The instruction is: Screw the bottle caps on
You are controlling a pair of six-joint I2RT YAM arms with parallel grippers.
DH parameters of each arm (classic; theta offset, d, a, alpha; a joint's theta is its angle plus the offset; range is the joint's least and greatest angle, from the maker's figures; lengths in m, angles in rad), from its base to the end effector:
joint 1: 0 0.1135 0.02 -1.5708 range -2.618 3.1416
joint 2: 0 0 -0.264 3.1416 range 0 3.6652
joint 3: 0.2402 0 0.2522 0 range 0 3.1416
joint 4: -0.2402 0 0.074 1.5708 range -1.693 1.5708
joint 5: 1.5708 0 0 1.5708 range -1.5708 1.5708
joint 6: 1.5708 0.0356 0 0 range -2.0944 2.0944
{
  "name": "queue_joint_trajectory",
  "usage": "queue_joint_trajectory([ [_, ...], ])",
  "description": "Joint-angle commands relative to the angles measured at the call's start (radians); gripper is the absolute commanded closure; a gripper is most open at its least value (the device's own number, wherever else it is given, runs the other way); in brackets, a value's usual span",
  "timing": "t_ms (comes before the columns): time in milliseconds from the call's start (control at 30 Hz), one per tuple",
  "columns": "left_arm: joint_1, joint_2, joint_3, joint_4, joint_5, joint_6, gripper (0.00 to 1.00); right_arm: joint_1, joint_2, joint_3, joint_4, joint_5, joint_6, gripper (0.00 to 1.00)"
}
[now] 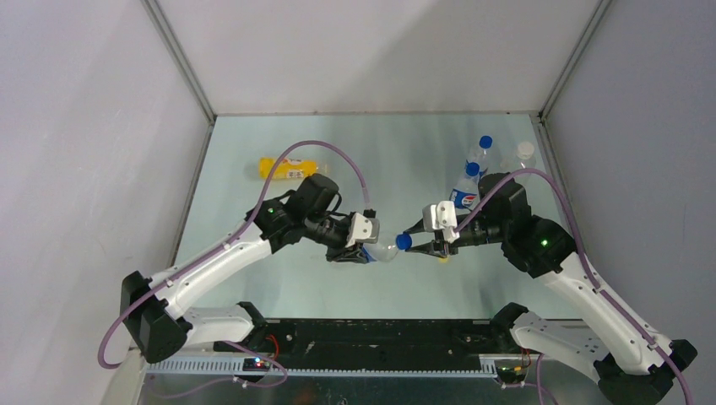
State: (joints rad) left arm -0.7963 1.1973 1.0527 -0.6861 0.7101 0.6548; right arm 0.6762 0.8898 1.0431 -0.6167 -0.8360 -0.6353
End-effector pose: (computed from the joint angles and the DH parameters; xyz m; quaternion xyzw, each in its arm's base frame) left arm 0.1532 -0.1898 0.3088 0.6741 0.5706 -0.3473 0.3153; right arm 0.1194 0.1297 0.3716 -0.6432 0.4860 0.3550 0.4734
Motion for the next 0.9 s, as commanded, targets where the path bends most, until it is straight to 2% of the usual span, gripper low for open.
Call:
queue_joint_trajectory([
  [0,-0.007,0.01,0.049,0.027,-0.019,0.009,0.98,0.008,0.003,0.014,0.071,-0.041,0.05,0.61],
  [300,-0.018,0.015,0.054,0.032,-0.055,0.0,0.98,0.009,0.017,0.013,0.081,-0.019,0.099,0.65],
  [467,-0.039,-0.002,0.038,0.086,-0.144,-0.028,0.98,0.009,0.046,0.013,0.119,0.046,0.269,0.79],
  [533,-0.058,-0.022,0.016,0.146,-0.213,-0.042,0.98,0.008,0.063,0.014,0.141,0.079,0.361,0.87],
  [633,-0.118,-0.065,-0.037,0.26,-0.4,-0.038,0.97,0.009,0.091,0.013,0.171,0.171,0.548,0.99],
  [733,-0.184,-0.105,-0.096,0.394,-0.58,-0.022,0.97,0.007,0.108,0.012,0.189,0.292,0.738,1.0],
  [867,-0.292,-0.158,-0.199,0.561,-0.884,0.044,0.97,-0.009,0.139,0.013,0.192,0.382,1.072,1.0],
])
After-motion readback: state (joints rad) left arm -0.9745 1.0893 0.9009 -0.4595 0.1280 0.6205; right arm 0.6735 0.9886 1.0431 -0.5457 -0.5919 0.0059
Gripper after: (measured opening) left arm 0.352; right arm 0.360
